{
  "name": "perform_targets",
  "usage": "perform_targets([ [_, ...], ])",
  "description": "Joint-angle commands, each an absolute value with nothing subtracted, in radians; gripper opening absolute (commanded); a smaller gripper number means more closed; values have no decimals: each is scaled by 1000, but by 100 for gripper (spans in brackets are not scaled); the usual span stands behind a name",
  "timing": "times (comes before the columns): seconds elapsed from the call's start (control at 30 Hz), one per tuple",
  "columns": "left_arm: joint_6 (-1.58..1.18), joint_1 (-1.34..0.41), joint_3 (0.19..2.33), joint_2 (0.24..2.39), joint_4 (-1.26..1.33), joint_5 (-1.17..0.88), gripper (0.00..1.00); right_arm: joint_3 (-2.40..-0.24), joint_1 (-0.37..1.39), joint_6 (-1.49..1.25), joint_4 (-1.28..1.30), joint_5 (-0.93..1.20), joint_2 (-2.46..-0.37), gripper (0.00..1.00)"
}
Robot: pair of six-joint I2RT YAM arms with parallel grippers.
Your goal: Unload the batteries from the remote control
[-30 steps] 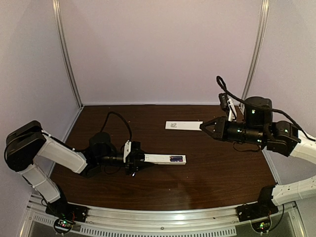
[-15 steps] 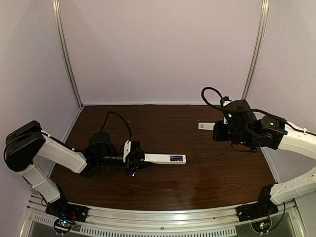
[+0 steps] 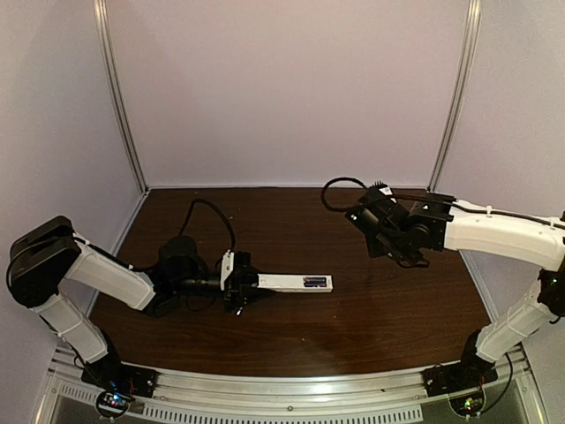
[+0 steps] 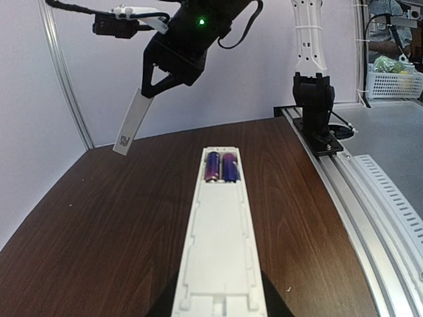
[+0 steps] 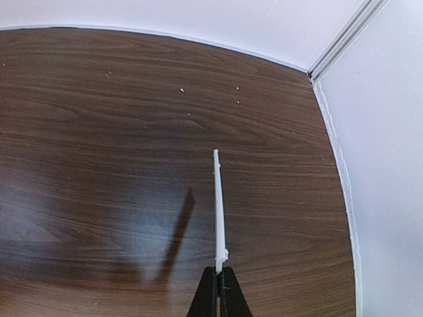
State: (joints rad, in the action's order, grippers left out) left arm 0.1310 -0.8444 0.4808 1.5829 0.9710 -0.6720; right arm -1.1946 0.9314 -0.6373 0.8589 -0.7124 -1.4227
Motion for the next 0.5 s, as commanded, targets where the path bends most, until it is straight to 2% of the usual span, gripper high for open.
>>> perform_targets([
  [0.0, 121, -847, 488, 1563, 1035, -669, 0, -1261, 919, -619, 954, -787, -1505, 0],
  [0.47, 127, -847, 488, 1557, 1025, -665, 0, -1389, 789, -516, 926, -702, -1815, 0],
])
